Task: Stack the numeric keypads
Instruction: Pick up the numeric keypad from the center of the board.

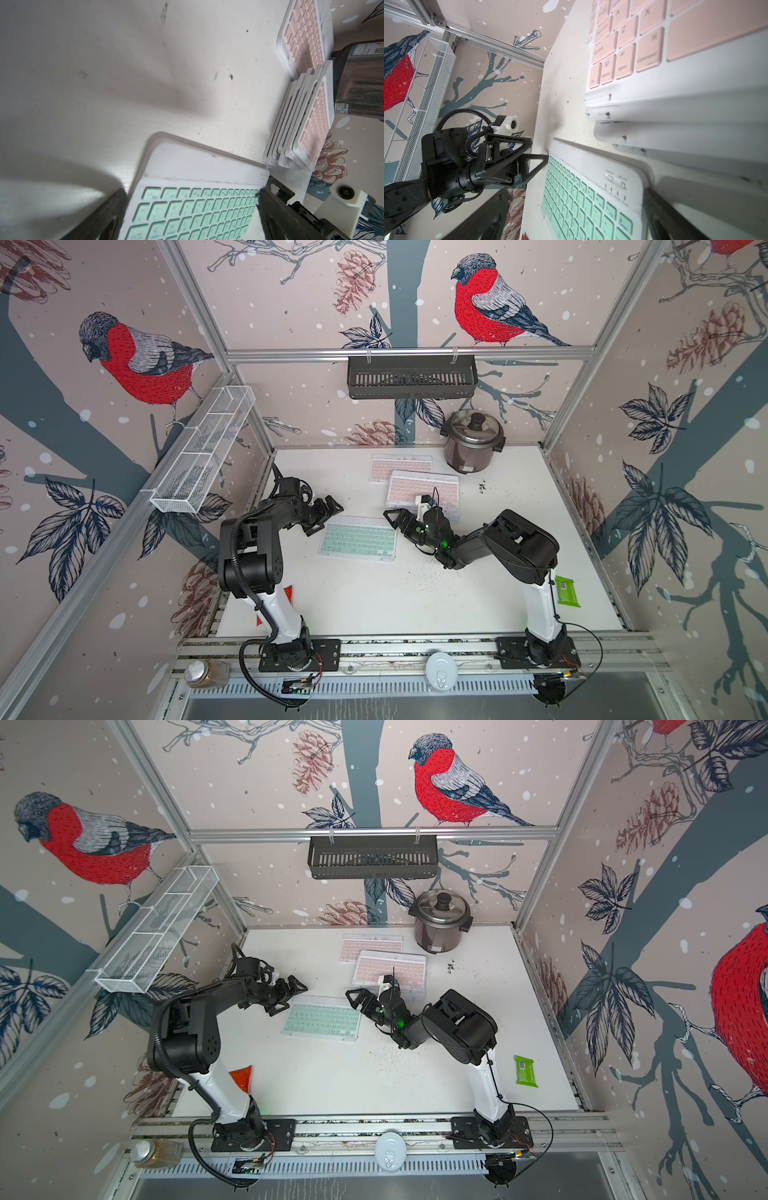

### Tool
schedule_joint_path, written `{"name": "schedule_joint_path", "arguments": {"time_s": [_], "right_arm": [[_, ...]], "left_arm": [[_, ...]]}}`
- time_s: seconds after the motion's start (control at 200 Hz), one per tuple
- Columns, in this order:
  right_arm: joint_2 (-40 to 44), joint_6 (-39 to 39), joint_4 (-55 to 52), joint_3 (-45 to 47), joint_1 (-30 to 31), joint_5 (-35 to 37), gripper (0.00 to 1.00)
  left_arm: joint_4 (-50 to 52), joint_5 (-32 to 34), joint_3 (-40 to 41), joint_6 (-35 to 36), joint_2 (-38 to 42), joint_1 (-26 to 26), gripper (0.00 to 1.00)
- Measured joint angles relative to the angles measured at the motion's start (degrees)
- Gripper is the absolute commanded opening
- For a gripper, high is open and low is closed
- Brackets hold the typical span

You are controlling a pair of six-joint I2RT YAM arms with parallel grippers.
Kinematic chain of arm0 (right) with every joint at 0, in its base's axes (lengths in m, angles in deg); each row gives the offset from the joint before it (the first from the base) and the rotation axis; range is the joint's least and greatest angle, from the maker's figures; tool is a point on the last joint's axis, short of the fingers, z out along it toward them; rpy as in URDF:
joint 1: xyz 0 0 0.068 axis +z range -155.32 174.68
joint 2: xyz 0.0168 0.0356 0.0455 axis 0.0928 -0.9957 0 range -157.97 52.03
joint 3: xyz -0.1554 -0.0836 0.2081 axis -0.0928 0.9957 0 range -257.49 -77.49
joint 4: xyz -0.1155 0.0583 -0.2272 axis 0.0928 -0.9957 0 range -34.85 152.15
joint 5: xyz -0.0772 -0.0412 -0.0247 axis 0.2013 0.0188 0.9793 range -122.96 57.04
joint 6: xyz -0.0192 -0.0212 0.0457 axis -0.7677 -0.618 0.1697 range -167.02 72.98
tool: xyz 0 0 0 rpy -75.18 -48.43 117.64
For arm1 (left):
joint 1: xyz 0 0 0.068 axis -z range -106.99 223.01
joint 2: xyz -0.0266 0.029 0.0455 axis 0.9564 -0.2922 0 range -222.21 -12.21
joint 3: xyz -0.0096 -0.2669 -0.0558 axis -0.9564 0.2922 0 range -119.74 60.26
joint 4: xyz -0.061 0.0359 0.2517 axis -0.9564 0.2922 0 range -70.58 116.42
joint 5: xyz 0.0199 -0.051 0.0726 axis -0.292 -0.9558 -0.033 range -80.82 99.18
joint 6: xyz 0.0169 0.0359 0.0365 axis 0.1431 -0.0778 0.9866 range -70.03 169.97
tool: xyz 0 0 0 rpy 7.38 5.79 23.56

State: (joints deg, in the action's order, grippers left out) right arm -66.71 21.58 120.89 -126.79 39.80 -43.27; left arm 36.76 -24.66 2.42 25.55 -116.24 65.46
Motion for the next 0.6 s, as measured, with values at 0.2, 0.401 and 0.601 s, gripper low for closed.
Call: {"name": "schedule_joint_path", "arguments": {"time_s": [0.2,0.401,0.601], "right_arm": [[3.7,-4.3,-5.3,-1.6,1.6,2.1,1.00],[6.9,-8.3,-7.7,-4.9,2.6,3.2,1.00],[7.2,-10.5,-7.7,-9.2,2.9,2.4,1.00]], "left_arm": [[-2.7,-0.2,0.6,0.4,0.0,0.0,0.99],[-5.4,0.5,1.5,0.5,0.5,-0.1,0.99],[-4.9,1.8,1.9,0.1,3.0,-0.1,0.99]]}}
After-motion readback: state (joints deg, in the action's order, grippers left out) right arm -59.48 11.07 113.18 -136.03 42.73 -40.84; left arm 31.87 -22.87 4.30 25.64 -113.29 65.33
